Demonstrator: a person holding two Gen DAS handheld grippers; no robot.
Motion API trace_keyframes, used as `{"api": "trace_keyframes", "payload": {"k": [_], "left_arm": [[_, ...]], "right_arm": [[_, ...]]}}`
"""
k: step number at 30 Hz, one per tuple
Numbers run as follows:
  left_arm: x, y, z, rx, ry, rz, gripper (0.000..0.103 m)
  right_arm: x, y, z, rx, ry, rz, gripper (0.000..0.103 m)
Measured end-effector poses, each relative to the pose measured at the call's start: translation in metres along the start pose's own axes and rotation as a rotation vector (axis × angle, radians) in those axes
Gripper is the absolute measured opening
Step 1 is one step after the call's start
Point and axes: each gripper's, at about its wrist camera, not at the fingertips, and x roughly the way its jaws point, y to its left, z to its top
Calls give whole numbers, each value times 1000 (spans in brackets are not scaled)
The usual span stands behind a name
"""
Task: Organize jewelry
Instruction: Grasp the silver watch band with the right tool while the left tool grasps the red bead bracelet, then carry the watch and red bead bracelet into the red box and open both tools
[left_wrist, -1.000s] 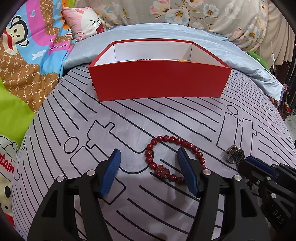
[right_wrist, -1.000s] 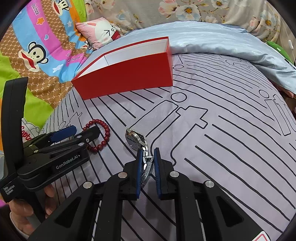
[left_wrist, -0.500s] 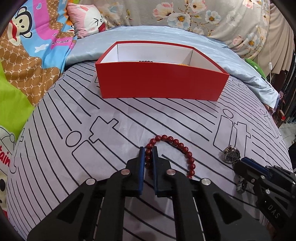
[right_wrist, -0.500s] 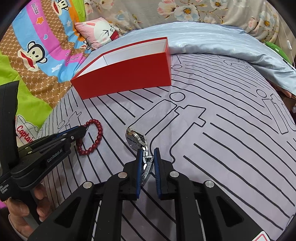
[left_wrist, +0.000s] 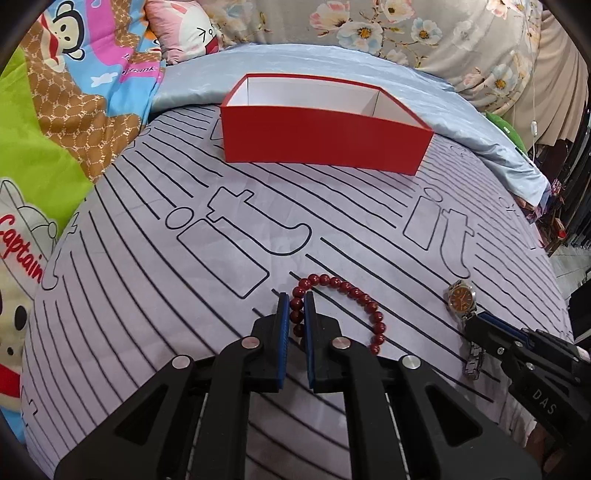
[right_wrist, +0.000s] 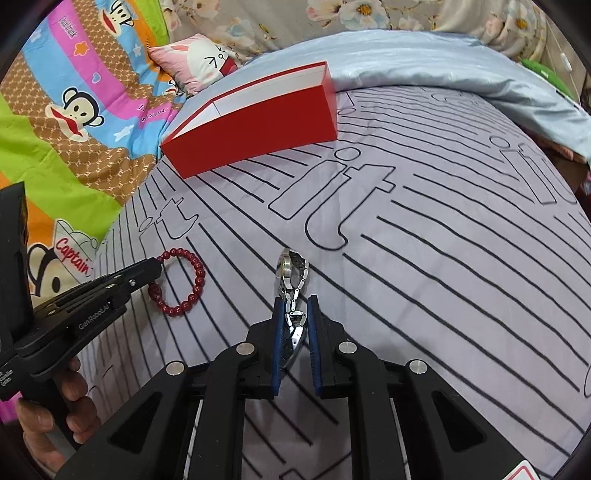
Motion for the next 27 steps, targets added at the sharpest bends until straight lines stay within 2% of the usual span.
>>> {"api": "trace_keyframes", "payload": {"k": [5,14,27], "left_arm": [[-22,-3,1,11,-7,-7,7],[-50,-21,15,60,-28,-20,7],[-66,-18,65,42,-81,-37,7]], "right_arm": [[-17,0,-1,22,12,31,11],[-46,19,11,-21,-19,58,11],[-70,28,66,-30,-117,80,11]]}}
